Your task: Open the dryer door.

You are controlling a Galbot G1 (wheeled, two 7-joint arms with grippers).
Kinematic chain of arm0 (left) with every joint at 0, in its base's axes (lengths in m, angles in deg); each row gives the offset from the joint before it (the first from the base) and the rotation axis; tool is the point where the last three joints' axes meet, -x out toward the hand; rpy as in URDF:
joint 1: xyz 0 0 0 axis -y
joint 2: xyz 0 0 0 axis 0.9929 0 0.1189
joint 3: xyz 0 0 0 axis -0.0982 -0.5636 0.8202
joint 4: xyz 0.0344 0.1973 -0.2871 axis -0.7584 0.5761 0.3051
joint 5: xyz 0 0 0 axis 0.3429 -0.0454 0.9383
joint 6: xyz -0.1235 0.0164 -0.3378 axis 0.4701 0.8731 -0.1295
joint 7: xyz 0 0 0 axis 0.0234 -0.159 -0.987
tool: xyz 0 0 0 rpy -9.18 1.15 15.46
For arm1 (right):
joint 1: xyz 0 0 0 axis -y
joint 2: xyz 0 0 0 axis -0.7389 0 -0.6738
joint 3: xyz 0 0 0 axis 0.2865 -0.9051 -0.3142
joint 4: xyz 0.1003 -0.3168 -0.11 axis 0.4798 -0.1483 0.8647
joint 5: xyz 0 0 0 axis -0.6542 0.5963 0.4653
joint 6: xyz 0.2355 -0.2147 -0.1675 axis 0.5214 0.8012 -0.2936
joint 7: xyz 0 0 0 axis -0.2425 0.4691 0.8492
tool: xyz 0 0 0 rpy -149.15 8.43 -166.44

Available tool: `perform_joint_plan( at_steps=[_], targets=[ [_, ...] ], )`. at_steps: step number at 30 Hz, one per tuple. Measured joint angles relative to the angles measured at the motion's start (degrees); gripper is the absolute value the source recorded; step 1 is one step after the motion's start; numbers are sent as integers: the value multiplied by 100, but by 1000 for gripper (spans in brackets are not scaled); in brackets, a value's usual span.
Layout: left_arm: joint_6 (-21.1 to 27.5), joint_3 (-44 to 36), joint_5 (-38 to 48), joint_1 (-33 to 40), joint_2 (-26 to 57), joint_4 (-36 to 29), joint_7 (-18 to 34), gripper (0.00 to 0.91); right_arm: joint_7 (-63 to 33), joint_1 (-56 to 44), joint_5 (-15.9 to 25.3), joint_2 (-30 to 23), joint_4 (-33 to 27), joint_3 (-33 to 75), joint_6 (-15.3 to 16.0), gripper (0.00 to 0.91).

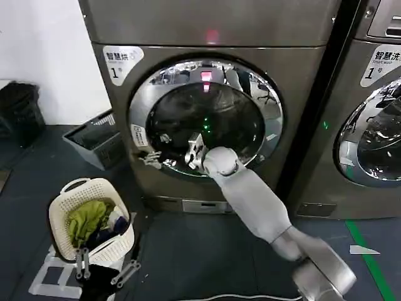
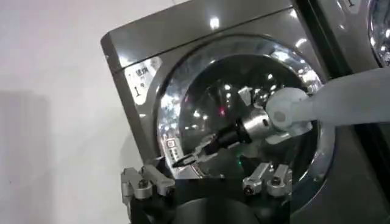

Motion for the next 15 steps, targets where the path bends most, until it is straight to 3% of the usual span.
perform_joint_plan(
  at_steps=[15],
  targets=[
    [345, 818, 1026, 449, 172, 183, -311, 907, 1473, -317, -875, 785, 626, -65, -201, 907]
  ],
)
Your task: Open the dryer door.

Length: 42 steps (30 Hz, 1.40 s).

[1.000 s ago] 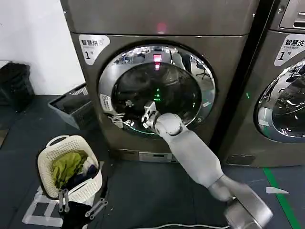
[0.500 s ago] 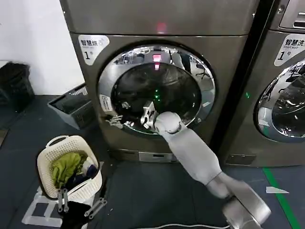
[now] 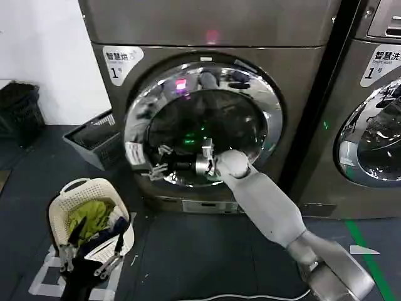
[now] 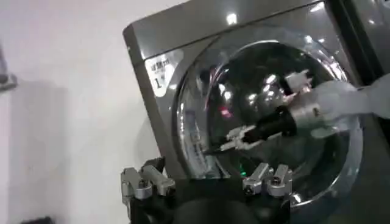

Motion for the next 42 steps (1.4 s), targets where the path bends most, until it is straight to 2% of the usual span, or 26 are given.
perform_joint_plan(
  at_steps=[5, 10, 18, 23, 32, 42],
  targets=[
    [133, 501, 462, 327, 261, 318, -167, 907, 412, -55, -256, 399, 266, -8, -2, 907],
    [297, 930, 889, 651, 579, 636, -315, 907, 1085, -38, -296, 699, 429, -29, -87, 907],
    [700, 1219, 1116, 1319, 1112, 1031, -402, 907, 1706, -106, -401, 1120, 785, -205, -117, 907],
    [937, 1358, 1464, 1816, 1469, 1287, -402, 907, 1778, -215, -517, 1355, 1047, -189, -125, 907],
    [1031, 1151, 1647, 2478, 2150, 1772, -482, 907, 2229, -629, -513, 1901, 1654, 48, -148, 907],
    [792, 140, 1761, 3766, 2978, 2782, -860, 907, 2278, -1670, -757, 2789, 2387, 1115, -156, 907]
  ],
)
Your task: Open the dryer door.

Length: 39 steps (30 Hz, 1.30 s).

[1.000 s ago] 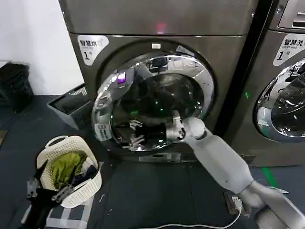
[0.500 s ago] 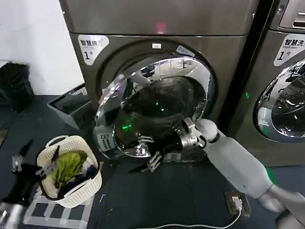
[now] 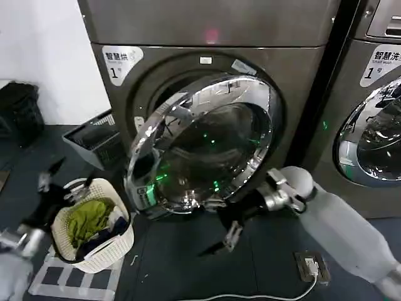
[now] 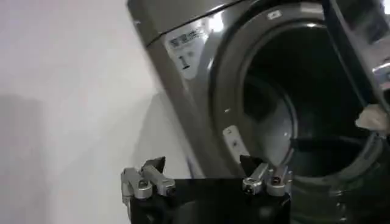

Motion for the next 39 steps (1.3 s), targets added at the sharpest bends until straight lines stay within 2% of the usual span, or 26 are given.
perform_joint_plan(
  at_steps=[4, 7, 12, 16, 21, 27, 32, 36, 39],
  targets=[
    [-225, -490, 66, 502, 232, 359, -304, 907, 4, -1010, -119, 390, 419, 1075, -7, 907],
    [-328, -826, 129, 857, 320, 577, -338, 907, -6, -1920, -272, 610, 792, 2031, -51, 907],
    [-519, -1354, 283, 1394, 426, 795, -505, 907, -124, -3537, -437, 641, 1317, 3839, -149, 907],
    [-747, -1880, 298, 1666, 493, 811, -612, 907, -88, -4899, -447, 448, 1501, 5296, -328, 907],
    [-913, -2499, 250, 1816, 451, 722, -635, 907, -167, -6280, -468, -123, 1531, 6815, -648, 907],
    [-1053, -3081, 245, 2052, 325, 725, -625, 907, -403, -7444, -459, -1033, 1260, 8126, -1366, 907],
    [-1176, -3485, 254, 2254, 219, 760, -601, 907, -955, -7924, -190, -1877, 727, 8790, -2143, 907],
    [-1202, -3844, 275, 2450, 74, 798, -528, 907, -1650, -8006, -106, -2617, 435, 9258, -2588, 907],
    [-1197, -4167, 276, 2635, -64, 812, -472, 907, -2348, -8014, 347, -3111, 324, 9613, -2940, 907]
  ],
)
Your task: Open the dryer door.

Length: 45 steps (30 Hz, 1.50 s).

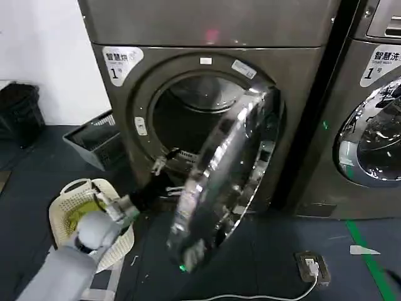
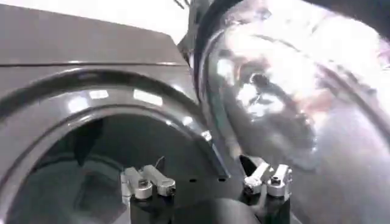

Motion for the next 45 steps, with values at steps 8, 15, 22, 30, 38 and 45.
perform_joint_plan(
  at_steps=[8, 15, 22, 30, 38, 45],
  targets=[
    [2, -970, -78, 588, -438, 196, 101, 907, -3412, 58, 2085, -943, -323, 939, 470, 907],
    [77, -1591, -243, 1007, -932, 534, 285, 907, -5672, 531, 2730, -1422, -187, 1708, 2362, 907],
    [112, -2102, -307, 1352, -1423, 865, 369, 907, -6351, 767, 3280, -1635, -513, 2584, 2720, 907],
    [177, -2532, -355, 1670, -2035, 1320, 398, 907, -6732, 789, 3519, -1785, -470, 3051, 3236, 907],
    [224, -2716, -343, 2007, -2639, 1875, 399, 907, -7019, 702, 3643, -1783, -663, 3323, 3354, 907],
    [235, -2799, -331, 2226, -3025, 2303, 397, 907, -7191, 564, 3767, -1573, -1096, 3482, 3003, 907]
  ],
)
